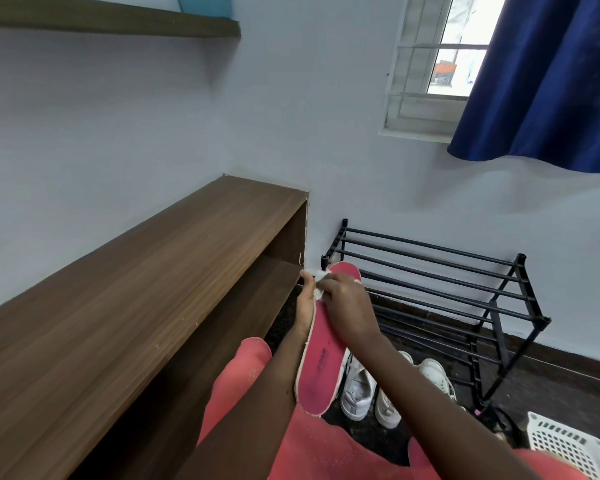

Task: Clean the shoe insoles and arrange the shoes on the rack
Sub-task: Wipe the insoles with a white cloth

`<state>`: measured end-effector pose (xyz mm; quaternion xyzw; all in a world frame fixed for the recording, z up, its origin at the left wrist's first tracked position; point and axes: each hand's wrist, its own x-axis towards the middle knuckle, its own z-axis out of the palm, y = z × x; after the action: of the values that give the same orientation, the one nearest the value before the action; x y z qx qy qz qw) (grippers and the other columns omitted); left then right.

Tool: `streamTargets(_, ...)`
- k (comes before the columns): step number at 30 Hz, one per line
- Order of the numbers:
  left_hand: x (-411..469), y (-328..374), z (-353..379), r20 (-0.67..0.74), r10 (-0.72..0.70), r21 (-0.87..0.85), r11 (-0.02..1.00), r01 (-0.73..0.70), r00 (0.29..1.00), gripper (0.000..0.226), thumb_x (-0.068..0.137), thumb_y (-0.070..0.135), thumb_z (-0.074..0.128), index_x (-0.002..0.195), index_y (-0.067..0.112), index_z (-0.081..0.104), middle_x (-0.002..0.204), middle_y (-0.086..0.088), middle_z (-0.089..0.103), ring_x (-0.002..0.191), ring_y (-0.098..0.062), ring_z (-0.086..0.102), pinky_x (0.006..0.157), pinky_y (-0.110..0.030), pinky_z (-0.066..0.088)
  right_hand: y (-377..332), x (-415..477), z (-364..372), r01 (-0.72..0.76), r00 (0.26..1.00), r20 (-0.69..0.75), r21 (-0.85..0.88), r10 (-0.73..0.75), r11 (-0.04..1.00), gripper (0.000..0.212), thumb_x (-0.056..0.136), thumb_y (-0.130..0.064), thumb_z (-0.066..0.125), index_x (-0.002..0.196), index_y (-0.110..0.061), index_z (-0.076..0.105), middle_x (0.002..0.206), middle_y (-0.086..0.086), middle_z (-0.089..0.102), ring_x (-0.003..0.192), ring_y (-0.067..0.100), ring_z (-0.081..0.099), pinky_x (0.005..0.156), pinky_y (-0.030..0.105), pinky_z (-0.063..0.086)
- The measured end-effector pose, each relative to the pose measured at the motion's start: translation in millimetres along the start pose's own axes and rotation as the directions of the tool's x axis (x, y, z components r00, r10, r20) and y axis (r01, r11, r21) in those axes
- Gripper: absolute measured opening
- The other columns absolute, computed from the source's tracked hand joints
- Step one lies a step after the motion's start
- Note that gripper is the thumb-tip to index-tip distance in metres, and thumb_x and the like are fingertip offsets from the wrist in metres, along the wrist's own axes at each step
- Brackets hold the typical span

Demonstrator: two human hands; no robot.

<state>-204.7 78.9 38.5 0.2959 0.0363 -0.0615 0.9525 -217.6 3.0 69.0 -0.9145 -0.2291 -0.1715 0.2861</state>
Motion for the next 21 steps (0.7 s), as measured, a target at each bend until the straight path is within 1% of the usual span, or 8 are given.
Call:
streamTargets(2,3.7,-4.4,-2.3,0.055,0.042,0.032,0.999,-0.044,0.998,0.060,0.030,0.046,0.094,0.069,0.005,0.075,0.071,-0.008,0.070,0.071,-0.014,0.070,0.062,-0.021,0.056,4.8,10.1,-2.9,-0.027,0.999,-0.024,-0.076,0.025,0.997,0.022,0.084,-0.002,0.051,0.092,-0.001,0.072,0.098,0.013,0.068,0.090,0.031,0.061,0.070,0.034,0.044)
streamTargets(6,11.0,-2.0,-7.9,0.063,0.042,0.064,0.997,-0.046,0.997,0.071,0.031,0.051,0.093,0.084,0.006,0.076,0.086,-0.009,0.071,0.083,-0.017,0.070,0.074,-0.024,0.057,3.0,14.6,-3.9,-0.064,0.995,-0.072,0.006,0.064,0.998,0.022,0.083,0.002,0.052,0.089,-0.002,0.073,0.096,0.011,0.070,0.091,0.029,0.062,0.072,0.032,0.044)
streamTargets(8,11.5,5.4,-5.4,0.019,-0.017,0.071,0.997,0.016,1.000,0.060,0.044,0.054,0.088,0.080,0.007,0.076,0.081,-0.009,0.068,0.079,-0.018,0.068,0.073,-0.025,0.056,-0.2,6.1,-0.3,-0.063,0.996,-0.054,0.074,0.067,0.995,0.026,0.080,0.003,0.050,0.087,-0.004,0.074,0.092,0.010,0.072,0.087,0.029,0.065,0.074,0.035,0.048)
streamTargets(10,14.5,10.6,-7.5,-0.067,-0.050,0.102,0.993,0.056,0.997,0.055,0.076,0.057,0.061,0.077,0.004,0.073,0.072,-0.010,0.067,0.069,-0.018,0.068,0.067,-0.026,0.056,-3.3,-9.2,1.7,-0.045,0.997,-0.052,0.130,0.052,0.990,0.031,0.075,0.000,0.045,0.082,-0.006,0.074,0.088,0.008,0.073,0.082,0.026,0.067,0.075,0.035,0.052)
streamTargets(12,13.1,14.5,-9.7,-0.143,-0.085,0.134,0.985,0.105,0.986,0.068,0.090,0.059,0.036,0.094,-0.002,0.065,0.078,-0.012,0.067,0.072,-0.021,0.067,0.068,-0.030,0.057,-6.7,-23.8,1.1,-0.011,0.997,-0.068,0.163,0.022,0.987,0.031,0.071,0.002,0.044,0.079,-0.007,0.073,0.085,0.004,0.073,0.081,0.023,0.068,0.077,0.033,0.053)
streamTargets(14,7.8,14.5,-8.3,-0.152,-0.141,0.120,0.980,0.160,0.978,0.072,0.089,0.063,0.034,0.108,-0.003,0.056,0.089,-0.015,0.062,0.079,-0.025,0.062,0.066,-0.032,0.057,-9.7,-33.0,1.2,0.038,0.996,-0.088,0.147,-0.025,0.988,0.028,0.068,0.004,0.049,0.075,-0.007,0.073,0.082,0.002,0.073,0.077,0.020,0.068,0.073,0.029,0.053)
streamTargets(17,3.3,11.8,-3.3,-0.093,-0.153,0.081,0.984,0.161,0.984,0.068,0.071,0.058,0.056,0.096,-0.005,0.066,0.082,-0.015,0.067,0.073,-0.025,0.067,0.063,-0.029,0.058,-3.9,-30.6,3.3,0.073,0.993,-0.099,0.030,-0.070,0.997,0.022,0.066,0.004,0.054,0.071,-0.004,0.073,0.077,0.005,0.072,0.068,0.023,0.068,0.061,0.028,0.054)
streamTargets(21,-4.1,3.6,11.8,-0.026,-0.122,-0.009,0.992,0.122,0.992,0.042,0.083,0.035,0.048,0.079,0.003,0.073,0.074,-0.010,0.067,0.068,-0.020,0.068,0.068,-0.027,0.055,16.4,3.5,-1.8,-0.017,0.999,-0.034,-0.135,0.012,0.991,0.017,0.073,0.004,0.056,0.076,-0.001,0.072,0.082,0.013,0.069,0.072,0.031,0.064,0.060,0.033,0.051)
